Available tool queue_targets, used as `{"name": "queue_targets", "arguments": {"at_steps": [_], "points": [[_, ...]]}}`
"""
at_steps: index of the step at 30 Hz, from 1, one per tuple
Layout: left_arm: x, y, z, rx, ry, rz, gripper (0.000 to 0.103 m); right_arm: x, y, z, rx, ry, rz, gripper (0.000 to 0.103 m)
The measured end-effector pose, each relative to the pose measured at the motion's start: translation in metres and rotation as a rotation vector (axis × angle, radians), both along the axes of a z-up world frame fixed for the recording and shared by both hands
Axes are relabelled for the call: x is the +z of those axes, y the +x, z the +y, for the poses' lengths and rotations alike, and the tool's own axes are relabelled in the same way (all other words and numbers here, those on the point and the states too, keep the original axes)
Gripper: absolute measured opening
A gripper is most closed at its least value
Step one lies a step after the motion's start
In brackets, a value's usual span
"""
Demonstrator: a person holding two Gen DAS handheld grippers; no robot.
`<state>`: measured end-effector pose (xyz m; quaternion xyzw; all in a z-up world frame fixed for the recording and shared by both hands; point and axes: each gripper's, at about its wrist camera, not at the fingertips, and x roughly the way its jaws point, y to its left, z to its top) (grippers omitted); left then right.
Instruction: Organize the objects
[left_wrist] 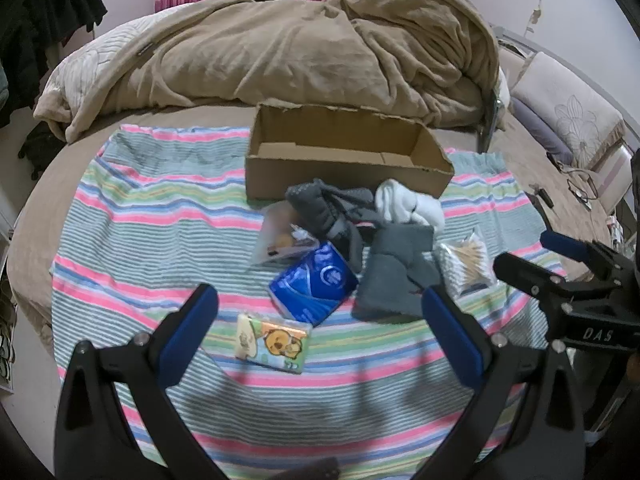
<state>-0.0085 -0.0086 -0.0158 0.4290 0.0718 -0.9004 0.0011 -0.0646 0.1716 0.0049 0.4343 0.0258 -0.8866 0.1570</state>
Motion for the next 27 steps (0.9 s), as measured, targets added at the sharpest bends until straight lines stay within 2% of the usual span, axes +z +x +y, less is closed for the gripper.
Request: {"name": "queue_targets", "arguments": {"at_steps": [27], "points": [[-0.0004,0.0057,0.0031,-0.002,0.005,-0.001,0.102,0.0021,0.0052,-0.0004,0.002,0.002,0.004,0.103]]}}
